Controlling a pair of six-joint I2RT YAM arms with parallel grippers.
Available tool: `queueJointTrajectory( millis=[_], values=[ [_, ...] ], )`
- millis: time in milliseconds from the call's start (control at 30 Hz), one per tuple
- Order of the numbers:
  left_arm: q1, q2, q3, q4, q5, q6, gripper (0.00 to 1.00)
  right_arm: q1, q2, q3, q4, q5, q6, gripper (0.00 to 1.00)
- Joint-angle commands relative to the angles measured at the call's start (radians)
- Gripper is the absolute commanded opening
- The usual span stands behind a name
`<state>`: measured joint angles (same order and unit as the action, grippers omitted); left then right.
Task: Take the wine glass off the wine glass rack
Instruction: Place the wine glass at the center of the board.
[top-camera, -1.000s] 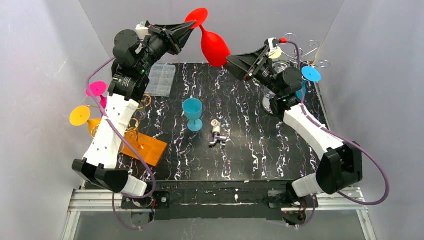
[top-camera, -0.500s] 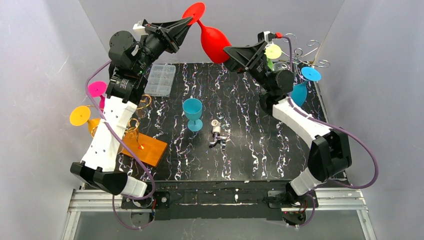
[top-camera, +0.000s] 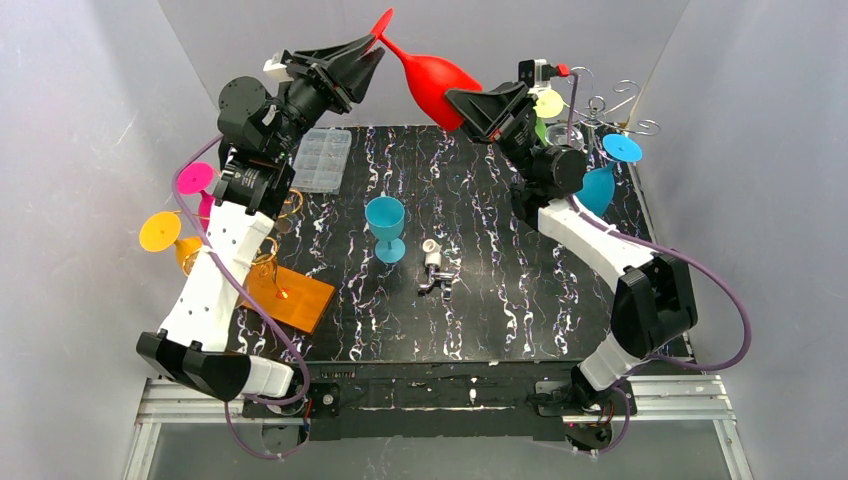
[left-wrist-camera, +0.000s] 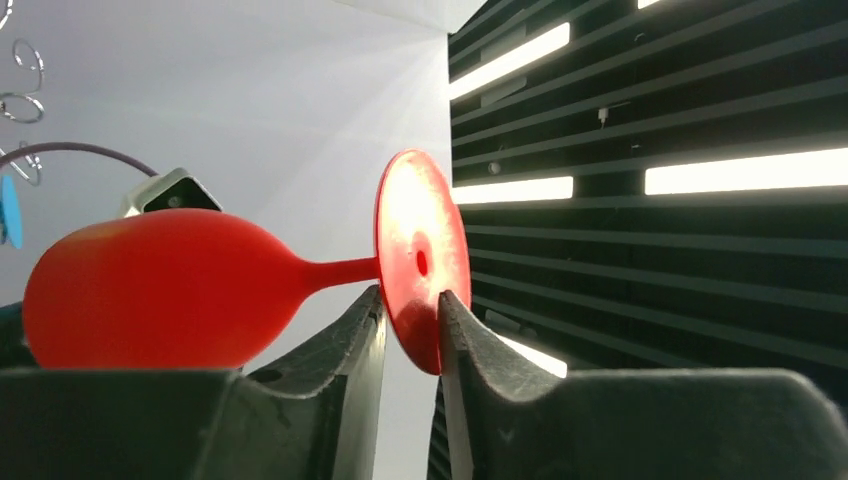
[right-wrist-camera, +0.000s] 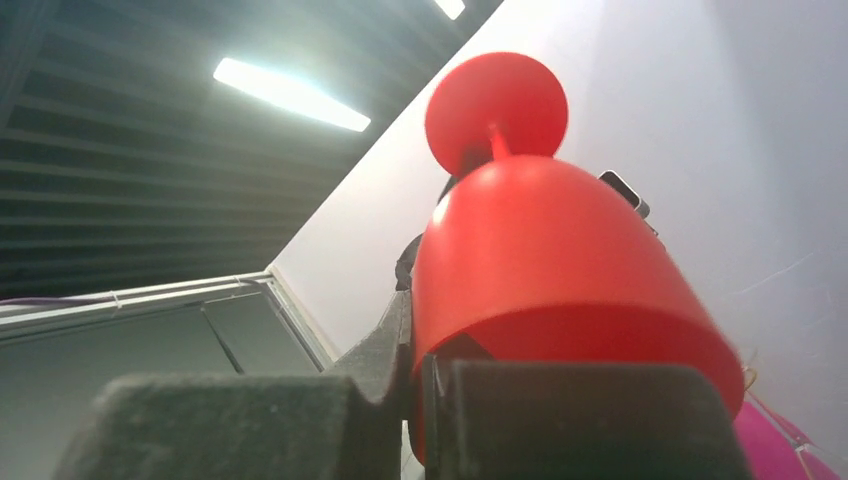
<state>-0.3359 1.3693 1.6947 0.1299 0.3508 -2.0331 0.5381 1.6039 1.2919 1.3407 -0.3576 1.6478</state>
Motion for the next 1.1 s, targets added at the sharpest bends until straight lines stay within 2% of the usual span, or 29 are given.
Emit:
queueJointTrajectory(
  millis=[0,167,233,300,367,433,467,600,800,1067],
  values=[
    [-0.017,-0.065,-0.016,0.053,0.049,0.07,0.34,0.003,-0.028,0.009,-0.007,0.04,-0.039,0.02],
    [-0.019,-0.105,-0.048,0.05,0.052,0.159,0.8,0.002,-0.105,-0.041,-0.092,0.079,-0.122,0.01],
    [-0.02,-0.119,-0.059,0.039,0.064,0.206,0.91,0.002,-0.151,-0.048,-0.195,0.09,-0.184,0.01],
    [-0.02,-0.127,-0.052,0.008,0.086,0.261,0.97,0.002,-0.2,-0.041,-0.346,0.107,-0.264,0.01],
    [-0.021,-0.118,-0.001,-0.065,0.13,0.333,0.98,0.002,-0.251,-0.002,-0.569,0.137,-0.374,0.01],
    [-0.02,-0.105,0.072,-0.187,0.161,0.437,0.98,0.003,-0.276,0.118,-0.914,0.177,-0.551,0.01],
    [-0.023,-0.104,0.095,-0.233,0.172,0.488,0.98,0.003,-0.274,0.184,-1.077,0.204,-0.606,0.01],
    [-0.024,-0.118,0.166,-0.441,0.181,0.723,0.98,0.005,-0.205,0.405,-1.527,0.269,-0.769,0.01],
    [-0.027,-0.162,0.176,-0.677,0.175,0.99,0.98,0.025,-0.067,0.643,-1.886,0.346,-0.918,0.01],
    [-0.028,-0.267,0.124,-0.896,0.152,1.235,0.98,0.135,0.15,0.889,-2.165,0.485,-1.078,0.01]
  ],
)
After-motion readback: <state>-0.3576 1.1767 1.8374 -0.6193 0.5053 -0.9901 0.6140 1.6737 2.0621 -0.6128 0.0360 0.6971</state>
